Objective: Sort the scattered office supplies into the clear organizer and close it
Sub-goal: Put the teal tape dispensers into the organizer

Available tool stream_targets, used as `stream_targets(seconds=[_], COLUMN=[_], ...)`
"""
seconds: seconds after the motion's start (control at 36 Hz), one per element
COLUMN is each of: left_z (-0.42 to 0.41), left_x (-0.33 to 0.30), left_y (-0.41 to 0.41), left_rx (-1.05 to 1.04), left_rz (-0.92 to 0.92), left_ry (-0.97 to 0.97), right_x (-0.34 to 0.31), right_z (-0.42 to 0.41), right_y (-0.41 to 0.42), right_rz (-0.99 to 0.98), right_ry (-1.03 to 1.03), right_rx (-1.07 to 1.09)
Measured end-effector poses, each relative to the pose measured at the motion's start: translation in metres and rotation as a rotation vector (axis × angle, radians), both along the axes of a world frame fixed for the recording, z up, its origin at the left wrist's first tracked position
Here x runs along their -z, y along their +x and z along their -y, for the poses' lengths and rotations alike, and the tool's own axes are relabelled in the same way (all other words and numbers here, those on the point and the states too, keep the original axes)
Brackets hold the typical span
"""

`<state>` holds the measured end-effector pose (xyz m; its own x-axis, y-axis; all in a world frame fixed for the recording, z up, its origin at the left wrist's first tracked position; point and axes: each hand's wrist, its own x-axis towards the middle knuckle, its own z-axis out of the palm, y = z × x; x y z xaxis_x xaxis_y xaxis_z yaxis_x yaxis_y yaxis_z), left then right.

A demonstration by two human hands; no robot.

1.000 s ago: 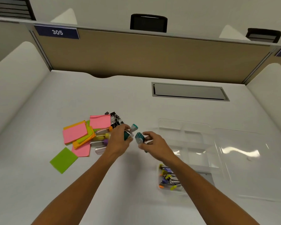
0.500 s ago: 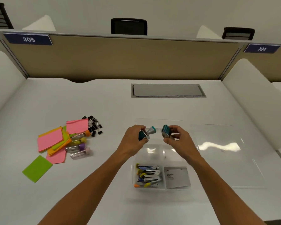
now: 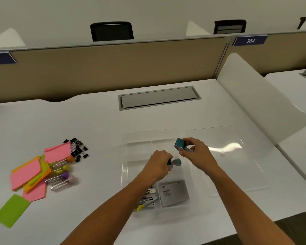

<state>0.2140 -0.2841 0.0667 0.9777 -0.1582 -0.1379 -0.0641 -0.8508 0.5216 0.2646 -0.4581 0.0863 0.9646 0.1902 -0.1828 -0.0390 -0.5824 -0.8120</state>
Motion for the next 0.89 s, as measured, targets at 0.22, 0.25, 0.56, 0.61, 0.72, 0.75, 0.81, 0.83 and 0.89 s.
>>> stream_targets(seconds=[0.22, 0.25, 0.56, 0.61, 0.72, 0.75, 0.81, 0.83, 0.89], left_z=[0.012, 0.013, 0.001, -0.009, -0.038, -0.046, -0.06, -0.066, -0.075], left_x=[0.016, 0.016, 0.004, -0.003, -0.015, -0.017, -0.018, -0.019, -0.018], left_y=[-0.002, -0.002, -0.002, -0.006, -0.027, -0.034, -0.046, -0.052, -0.061], left_rx=[0.041, 0.046, 0.014, -0.048, -0.25, -0.305, -0.39, -0.418, -0.458], left_rz=[-0.027, -0.042, -0.144, -0.107, -0.024, 0.008, 0.058, 0.073, 0.088], left_ry=[0.228, 0.248, 0.087, 0.032, -0.158, -0.209, -0.283, -0.3, -0.311], right_x=[0.006, 0.007, 0.015, 0.015, 0.017, 0.018, 0.021, 0.023, 0.027], right_z=[-0.008, -0.009, -0.021, -0.022, -0.027, -0.029, -0.034, -0.037, -0.043], right_y=[0.003, 0.003, 0.0, 0.0, -0.003, -0.005, -0.007, -0.009, -0.011], right_rz=[0.022, 0.026, 0.098, 0.135, 0.225, 0.252, 0.301, 0.32, 0.345], right_ry=[-0.094, -0.103, -0.251, -0.328, -0.468, -0.501, -0.562, -0.583, -0.612], right_rx=[-0.081, -0.094, -0.202, -0.233, -0.294, -0.317, -0.356, -0.369, -0.384])
